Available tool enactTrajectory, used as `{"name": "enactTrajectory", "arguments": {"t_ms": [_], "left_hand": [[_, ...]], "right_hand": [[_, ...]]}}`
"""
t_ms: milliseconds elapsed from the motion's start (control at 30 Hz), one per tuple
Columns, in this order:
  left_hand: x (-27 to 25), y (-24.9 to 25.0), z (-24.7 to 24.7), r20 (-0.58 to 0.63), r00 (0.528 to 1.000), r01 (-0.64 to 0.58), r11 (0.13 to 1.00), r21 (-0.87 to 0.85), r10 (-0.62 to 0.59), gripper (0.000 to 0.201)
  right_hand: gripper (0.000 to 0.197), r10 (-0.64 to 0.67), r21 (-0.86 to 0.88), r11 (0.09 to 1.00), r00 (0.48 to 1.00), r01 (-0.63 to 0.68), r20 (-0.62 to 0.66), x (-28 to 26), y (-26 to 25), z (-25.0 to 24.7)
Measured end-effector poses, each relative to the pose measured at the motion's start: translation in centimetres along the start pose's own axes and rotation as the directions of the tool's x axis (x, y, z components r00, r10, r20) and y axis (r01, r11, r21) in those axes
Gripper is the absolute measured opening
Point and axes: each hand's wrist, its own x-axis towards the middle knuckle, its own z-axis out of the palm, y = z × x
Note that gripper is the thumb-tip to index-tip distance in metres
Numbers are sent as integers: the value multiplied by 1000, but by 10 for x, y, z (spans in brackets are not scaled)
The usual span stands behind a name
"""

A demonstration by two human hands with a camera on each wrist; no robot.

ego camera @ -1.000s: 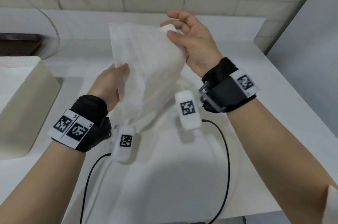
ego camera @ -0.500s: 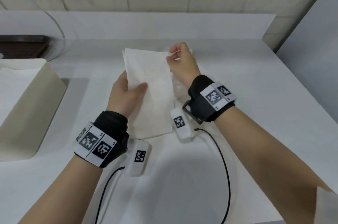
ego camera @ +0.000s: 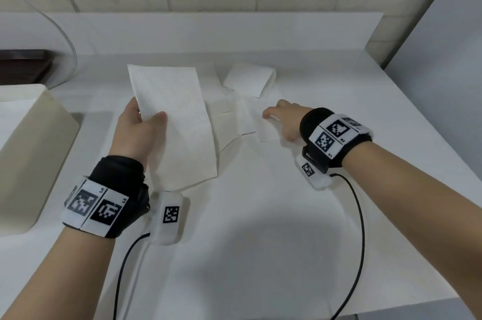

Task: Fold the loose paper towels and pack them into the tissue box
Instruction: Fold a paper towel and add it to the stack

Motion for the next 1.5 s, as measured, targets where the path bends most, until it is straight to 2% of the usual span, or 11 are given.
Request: {"name": "enactTrajectory", "arguments": {"t_ms": [200, 333, 500, 600, 733, 833, 1067, 1167, 1300, 1433, 1500], "left_hand": [[-1, 2, -6, -23, 1000, 14, 999, -36, -14, 30], [1, 2, -10, -30, 999, -27, 1000, -10, 27, 32], [5, 12, -9, -41, 993, -112, 993, 43, 114, 28], [10, 20, -5, -16, 984, -172, 980, 101, 175, 24], [15, 32, 5, 40, 974, -225, 963, 146, 222, 25], [10, 40, 14, 141, 963, -249, 960, 126, 231, 20], [-23, 50, 26, 389, 905, -204, 978, 49, 169, 23], [-27, 46, 25, 404, 908, -117, 993, -1, 108, 22], [-27, 38, 29, 358, 933, -7, 996, -92, 39, 41], [-32, 28, 24, 350, 931, -139, 987, 80, 103, 41], [-29, 22, 15, 273, 958, -120, 988, 95, 90, 43]], "right_hand": [[35, -99, -97, 991, 990, 89, -98, -2, 1, 8], [30, -114, 151, 978, 974, 145, -198, -24, 2, -15], [14, -155, 404, 832, 860, 379, -487, -72, -2, -70], [28, -198, 459, 739, 810, 494, -552, -93, -8, -97], [43, -328, 492, 685, 830, 537, -451, -103, -19, -114], [29, -399, 559, 629, 842, 540, -363, -96, -30, -115], [19, -416, 498, 627, 798, 599, -437, -62, -44, -104], [6, -380, 567, 605, 828, 559, -412, -56, -48, -101], [19, -314, 565, 625, 836, 539, -450, -42, -57, -92], [17, -247, 595, 602, 833, 533, -496, -20, -53, -77], [11, -169, 621, 644, 875, 447, -454, -7, -40, -68]]}}
